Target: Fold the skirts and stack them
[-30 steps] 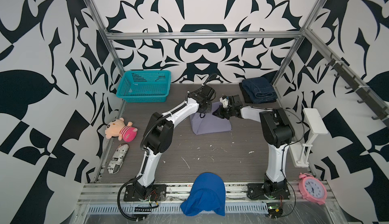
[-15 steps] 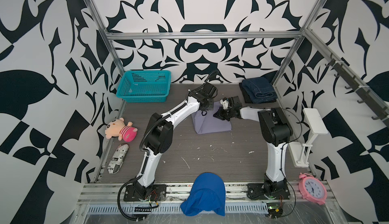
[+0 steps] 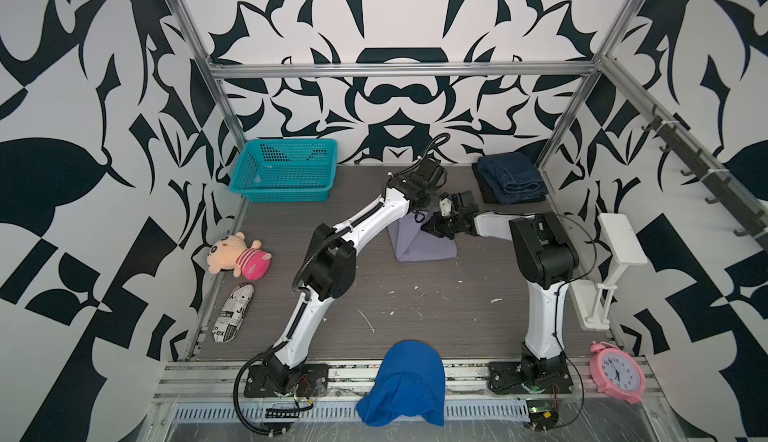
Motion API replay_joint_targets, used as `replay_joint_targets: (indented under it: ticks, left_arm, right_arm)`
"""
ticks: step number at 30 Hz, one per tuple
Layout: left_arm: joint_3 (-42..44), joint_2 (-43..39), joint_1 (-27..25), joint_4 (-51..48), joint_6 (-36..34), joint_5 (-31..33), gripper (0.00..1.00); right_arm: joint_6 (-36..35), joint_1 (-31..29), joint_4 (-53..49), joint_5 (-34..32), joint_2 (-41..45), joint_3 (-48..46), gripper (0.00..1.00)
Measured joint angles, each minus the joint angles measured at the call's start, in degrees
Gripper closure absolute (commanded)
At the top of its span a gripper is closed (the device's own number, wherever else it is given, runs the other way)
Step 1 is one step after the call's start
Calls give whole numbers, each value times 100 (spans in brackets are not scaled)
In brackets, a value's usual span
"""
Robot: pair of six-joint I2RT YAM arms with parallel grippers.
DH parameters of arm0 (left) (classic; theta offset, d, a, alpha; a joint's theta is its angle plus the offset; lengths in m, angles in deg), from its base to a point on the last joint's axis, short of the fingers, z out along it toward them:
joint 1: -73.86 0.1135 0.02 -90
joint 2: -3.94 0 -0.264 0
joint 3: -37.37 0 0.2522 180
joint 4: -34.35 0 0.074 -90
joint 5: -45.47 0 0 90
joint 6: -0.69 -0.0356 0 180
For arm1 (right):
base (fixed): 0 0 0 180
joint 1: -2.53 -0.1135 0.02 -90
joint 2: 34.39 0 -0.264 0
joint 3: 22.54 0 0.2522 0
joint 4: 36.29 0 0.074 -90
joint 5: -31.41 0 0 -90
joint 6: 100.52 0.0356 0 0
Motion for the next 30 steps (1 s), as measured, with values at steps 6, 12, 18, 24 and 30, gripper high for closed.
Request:
replay_joint_targets:
  ticks: [6, 12, 18, 24, 30]
  left_arm:
    - [210, 92, 0, -79, 2, -17, 100]
    - [229, 92, 0, -70, 0, -17, 96]
    - [197, 90, 9, -79, -17, -59, 60]
    - [184, 81, 15, 221, 166, -863, 34]
    - [184, 83, 0, 1126, 887, -2310, 34]
  right_arm:
    - [26, 13, -52, -7, 177, -179, 91]
    - [114, 57, -216, 131, 658, -271, 82]
    - [164, 356, -203, 535, 1469, -323, 81]
    - [118, 986, -483, 555, 2286, -535, 80]
    - [-221, 1388, -1152, 221, 3300, -557, 78]
